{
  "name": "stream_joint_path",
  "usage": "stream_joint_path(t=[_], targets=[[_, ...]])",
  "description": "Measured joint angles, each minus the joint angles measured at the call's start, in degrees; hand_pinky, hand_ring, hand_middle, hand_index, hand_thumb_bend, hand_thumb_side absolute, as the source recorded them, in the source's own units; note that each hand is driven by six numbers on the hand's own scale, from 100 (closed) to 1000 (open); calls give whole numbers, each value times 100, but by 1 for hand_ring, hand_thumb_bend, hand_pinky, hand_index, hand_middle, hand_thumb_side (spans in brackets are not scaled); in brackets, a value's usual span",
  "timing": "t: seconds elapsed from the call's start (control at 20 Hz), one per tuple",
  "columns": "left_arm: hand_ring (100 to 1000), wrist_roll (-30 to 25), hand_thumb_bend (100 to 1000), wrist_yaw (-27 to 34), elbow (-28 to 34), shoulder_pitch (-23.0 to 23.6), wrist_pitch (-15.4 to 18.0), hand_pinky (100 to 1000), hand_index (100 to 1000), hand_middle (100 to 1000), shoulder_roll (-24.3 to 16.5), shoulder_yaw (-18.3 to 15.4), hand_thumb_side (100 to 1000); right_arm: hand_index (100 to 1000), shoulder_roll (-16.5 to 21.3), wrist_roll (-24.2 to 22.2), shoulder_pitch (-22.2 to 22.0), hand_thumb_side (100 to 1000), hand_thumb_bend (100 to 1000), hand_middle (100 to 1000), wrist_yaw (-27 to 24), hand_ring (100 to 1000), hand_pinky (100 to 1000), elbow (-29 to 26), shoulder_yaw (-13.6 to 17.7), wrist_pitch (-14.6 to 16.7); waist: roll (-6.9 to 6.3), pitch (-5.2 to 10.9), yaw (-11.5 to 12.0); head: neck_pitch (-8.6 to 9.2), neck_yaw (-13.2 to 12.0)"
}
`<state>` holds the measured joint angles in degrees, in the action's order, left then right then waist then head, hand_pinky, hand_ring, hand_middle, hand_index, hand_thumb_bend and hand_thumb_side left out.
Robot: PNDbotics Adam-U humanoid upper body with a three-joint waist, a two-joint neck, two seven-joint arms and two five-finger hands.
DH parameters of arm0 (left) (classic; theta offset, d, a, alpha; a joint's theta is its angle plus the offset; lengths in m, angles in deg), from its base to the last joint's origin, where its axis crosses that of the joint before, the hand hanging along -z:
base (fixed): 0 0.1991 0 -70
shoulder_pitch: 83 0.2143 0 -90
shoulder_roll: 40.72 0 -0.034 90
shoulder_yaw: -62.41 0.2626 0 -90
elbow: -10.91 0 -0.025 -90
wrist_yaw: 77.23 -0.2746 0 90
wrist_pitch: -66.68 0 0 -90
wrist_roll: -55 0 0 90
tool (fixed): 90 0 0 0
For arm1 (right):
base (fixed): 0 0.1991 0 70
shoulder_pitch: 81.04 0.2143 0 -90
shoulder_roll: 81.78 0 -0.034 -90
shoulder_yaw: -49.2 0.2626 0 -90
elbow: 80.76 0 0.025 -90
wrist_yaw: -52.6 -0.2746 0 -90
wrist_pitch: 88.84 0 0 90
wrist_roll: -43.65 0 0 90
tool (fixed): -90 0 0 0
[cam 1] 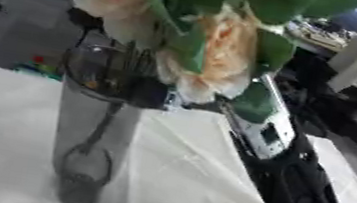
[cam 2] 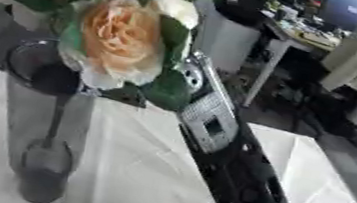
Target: Arrange flowers into the vase.
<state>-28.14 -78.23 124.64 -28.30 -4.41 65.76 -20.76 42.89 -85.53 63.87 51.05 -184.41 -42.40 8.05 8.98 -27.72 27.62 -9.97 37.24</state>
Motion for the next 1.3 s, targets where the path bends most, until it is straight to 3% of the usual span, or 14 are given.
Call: stream_joint_path(t=[0.3, 1.3], targets=[[798, -1, 100, 0, 0, 0, -1, 729, 933, 879, -2, 0, 1000, 1000, 47, -138, -54, 1000, 784, 1000, -528, 1000, 1000, -7, 8, -137, 32, 0, -22, -41, -202], [798, 0, 100, -1, 0, 9, -6, 726, 934, 878, -63, 0, 1000, 1000, 466, -168, -657, 1000, 792, 1000, -1180, 1000, 1000, -257, 181, -157, 144, 58, -197, -311, -1129]])
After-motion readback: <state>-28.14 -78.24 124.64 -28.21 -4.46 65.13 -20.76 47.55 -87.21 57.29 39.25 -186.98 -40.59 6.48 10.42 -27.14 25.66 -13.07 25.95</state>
